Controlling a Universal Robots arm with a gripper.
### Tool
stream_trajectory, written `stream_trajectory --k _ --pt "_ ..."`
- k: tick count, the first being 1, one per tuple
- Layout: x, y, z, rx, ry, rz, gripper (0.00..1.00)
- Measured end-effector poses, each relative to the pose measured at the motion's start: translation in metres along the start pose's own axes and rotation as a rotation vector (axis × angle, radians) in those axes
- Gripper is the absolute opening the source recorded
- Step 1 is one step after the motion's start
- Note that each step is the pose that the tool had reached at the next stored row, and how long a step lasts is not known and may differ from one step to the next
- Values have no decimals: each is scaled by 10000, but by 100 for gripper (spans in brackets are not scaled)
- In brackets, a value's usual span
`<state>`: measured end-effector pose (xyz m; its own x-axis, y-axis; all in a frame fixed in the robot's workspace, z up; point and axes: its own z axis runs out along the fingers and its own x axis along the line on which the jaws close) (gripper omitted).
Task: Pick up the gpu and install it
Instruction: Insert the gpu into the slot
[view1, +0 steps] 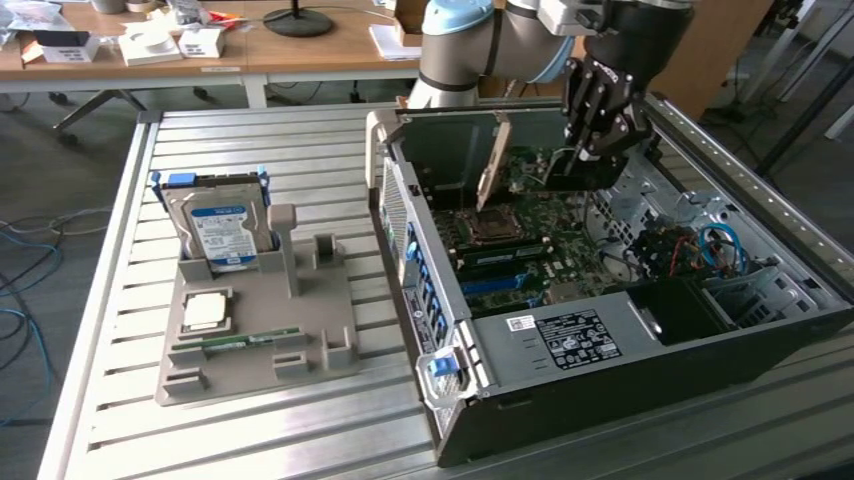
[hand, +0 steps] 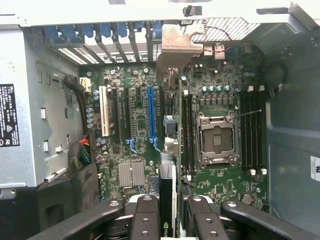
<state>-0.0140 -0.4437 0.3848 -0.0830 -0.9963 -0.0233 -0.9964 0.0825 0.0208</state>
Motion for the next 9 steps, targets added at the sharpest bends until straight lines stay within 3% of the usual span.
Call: stream_trajectory --k 9 --pt "1 -1 54 0 1 0 26"
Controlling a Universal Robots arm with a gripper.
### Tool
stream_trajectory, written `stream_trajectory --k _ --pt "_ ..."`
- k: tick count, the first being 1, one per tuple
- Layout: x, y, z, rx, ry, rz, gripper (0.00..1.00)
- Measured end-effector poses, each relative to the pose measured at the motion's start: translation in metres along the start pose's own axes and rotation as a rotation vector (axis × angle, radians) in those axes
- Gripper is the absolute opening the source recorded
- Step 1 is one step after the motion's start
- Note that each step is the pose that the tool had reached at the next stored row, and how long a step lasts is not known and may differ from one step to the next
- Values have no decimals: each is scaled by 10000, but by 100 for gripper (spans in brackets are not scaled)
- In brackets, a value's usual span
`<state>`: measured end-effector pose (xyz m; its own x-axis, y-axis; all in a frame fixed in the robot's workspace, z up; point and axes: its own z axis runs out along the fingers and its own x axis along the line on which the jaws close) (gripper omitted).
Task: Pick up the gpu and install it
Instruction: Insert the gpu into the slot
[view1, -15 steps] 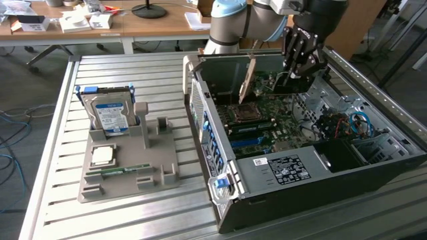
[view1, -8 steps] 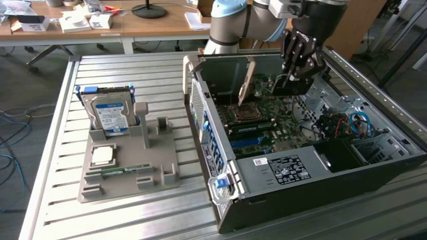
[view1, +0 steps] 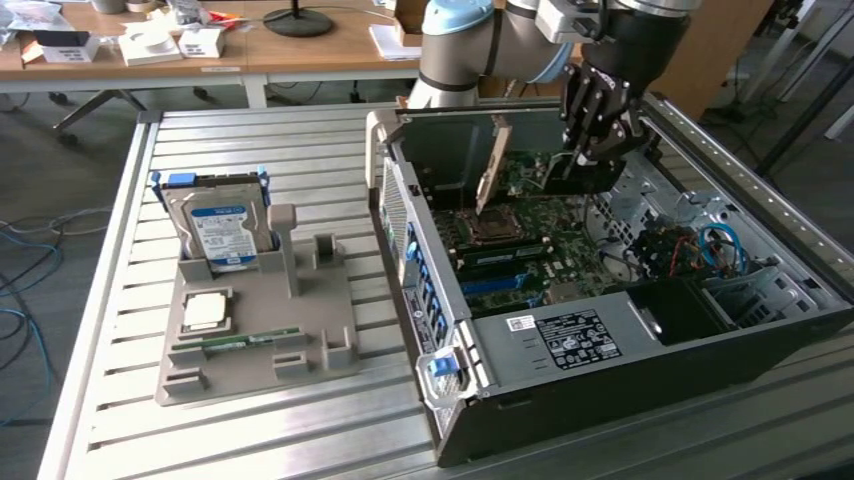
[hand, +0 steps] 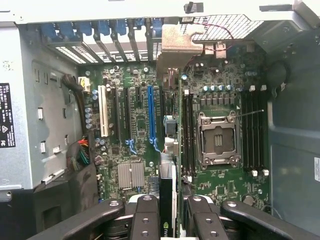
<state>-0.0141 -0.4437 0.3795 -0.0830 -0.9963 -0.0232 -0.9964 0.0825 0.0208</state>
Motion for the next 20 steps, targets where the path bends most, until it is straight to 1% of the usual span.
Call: stream_trajectory --k 3,10,16,20 --pt "0 0 3 0 -2 0 26" --pt "2 -1 75 3 -2 -32 26" --pt "3 6 92 16 -12 -149 26" --pt "3 9 105 28 -35 -292 26"
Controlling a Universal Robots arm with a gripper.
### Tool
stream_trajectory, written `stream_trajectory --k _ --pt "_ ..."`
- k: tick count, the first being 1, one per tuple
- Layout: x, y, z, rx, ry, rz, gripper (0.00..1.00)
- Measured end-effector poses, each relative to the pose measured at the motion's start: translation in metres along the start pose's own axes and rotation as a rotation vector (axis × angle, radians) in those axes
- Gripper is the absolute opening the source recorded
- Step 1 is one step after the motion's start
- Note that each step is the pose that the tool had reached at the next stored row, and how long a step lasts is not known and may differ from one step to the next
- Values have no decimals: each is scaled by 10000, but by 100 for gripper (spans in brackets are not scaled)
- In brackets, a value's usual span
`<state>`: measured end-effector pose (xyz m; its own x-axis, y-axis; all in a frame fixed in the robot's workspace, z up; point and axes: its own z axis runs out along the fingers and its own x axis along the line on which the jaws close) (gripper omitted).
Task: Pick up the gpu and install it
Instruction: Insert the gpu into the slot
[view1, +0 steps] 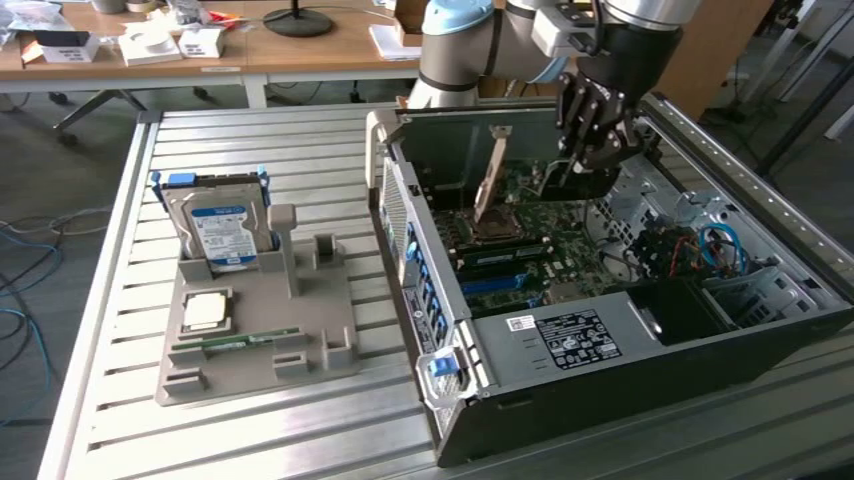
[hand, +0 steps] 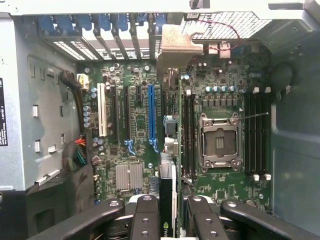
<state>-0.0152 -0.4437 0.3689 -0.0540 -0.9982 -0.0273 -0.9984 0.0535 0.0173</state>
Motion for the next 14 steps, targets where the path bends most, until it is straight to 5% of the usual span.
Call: stream_trajectory --k 5,14 --pt "1 10 17 44 -61 -206 26" --pt "38 40 26 48 -66 -246 26"
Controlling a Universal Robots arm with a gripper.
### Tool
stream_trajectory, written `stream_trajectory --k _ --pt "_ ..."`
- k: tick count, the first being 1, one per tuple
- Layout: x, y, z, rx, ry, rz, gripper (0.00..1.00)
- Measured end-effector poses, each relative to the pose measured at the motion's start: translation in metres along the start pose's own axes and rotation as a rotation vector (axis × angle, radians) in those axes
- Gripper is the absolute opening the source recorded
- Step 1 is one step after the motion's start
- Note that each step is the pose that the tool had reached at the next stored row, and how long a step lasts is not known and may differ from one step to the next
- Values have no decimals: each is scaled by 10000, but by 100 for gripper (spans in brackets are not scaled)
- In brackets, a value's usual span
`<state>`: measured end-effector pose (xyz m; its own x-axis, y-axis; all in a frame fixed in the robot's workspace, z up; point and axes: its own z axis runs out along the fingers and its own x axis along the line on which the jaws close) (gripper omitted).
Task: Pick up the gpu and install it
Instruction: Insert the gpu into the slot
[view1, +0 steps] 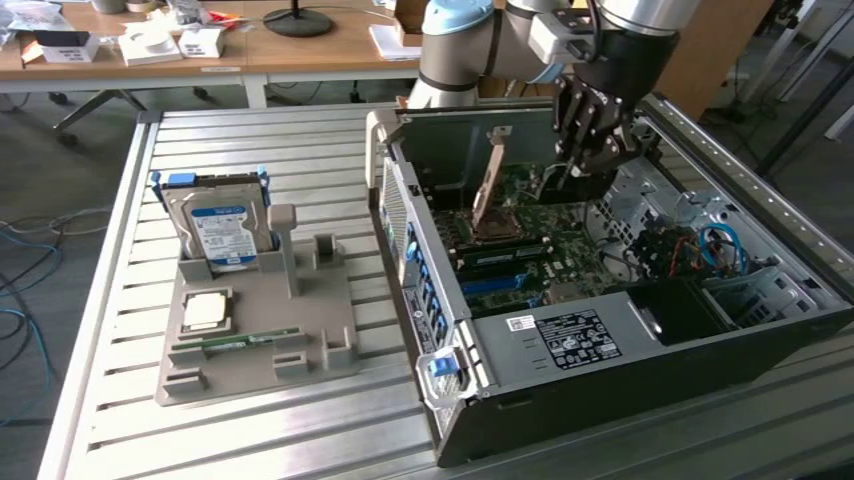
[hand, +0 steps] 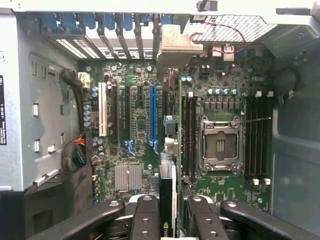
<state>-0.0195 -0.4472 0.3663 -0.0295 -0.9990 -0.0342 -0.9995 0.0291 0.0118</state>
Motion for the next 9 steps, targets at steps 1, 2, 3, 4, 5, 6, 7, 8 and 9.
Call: stream_trajectory --k 1,2,3,4,5,6,7,8,9 --pt "9 3 0 0 1 1 26" --pt "18 6 0 0 0 0 26" --pt "26 8 1 0 0 2 26" --pt "34 10 1 0 0 2 26" --pt "41 13 1 0 0 1 26" --pt "50 15 0 -1 1 1 26" --pt "61 17 1 0 0 2 26" --pt "72 18 0 -1 0 2 26" --pt "83 19 0 0 0 1 26"
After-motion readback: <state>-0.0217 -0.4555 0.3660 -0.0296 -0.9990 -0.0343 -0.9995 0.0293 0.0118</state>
